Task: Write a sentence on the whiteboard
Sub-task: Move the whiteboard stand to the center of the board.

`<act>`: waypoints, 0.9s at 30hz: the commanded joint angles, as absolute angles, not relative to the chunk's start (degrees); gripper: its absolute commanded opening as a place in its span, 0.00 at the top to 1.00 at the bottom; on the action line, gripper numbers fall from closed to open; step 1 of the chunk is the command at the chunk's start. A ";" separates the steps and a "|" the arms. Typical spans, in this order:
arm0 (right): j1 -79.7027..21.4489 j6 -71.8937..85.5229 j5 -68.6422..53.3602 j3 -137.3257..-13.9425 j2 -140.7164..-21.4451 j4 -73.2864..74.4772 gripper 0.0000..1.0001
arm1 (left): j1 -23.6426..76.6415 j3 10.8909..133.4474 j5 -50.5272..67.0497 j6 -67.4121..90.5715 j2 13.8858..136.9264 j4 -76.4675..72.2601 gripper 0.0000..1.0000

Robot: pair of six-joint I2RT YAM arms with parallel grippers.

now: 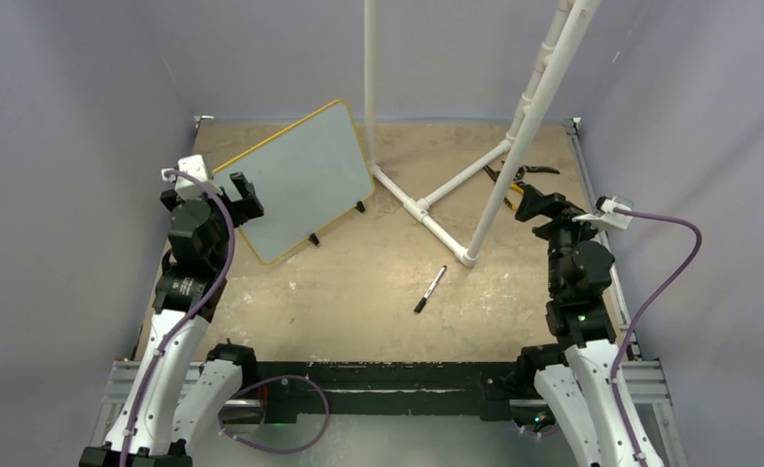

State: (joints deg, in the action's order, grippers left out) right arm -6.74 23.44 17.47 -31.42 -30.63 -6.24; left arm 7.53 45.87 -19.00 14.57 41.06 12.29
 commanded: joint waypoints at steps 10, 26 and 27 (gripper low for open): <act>-6.65 24.76 18.16 -33.39 -28.98 -4.97 0.01 | 7.77 45.86 -14.81 23.07 42.07 14.16 0.07; -6.67 24.70 18.88 -32.14 -28.74 -5.19 0.01 | 31.16 40.24 -26.49 35.83 61.07 7.27 0.22; -6.63 24.74 18.89 -31.99 -28.75 -5.19 0.01 | 31.54 39.44 -26.83 36.61 62.36 6.39 0.24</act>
State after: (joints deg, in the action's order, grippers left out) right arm -6.74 24.49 17.54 -31.70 -29.47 -4.27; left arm 29.74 41.85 -22.46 31.73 59.16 12.32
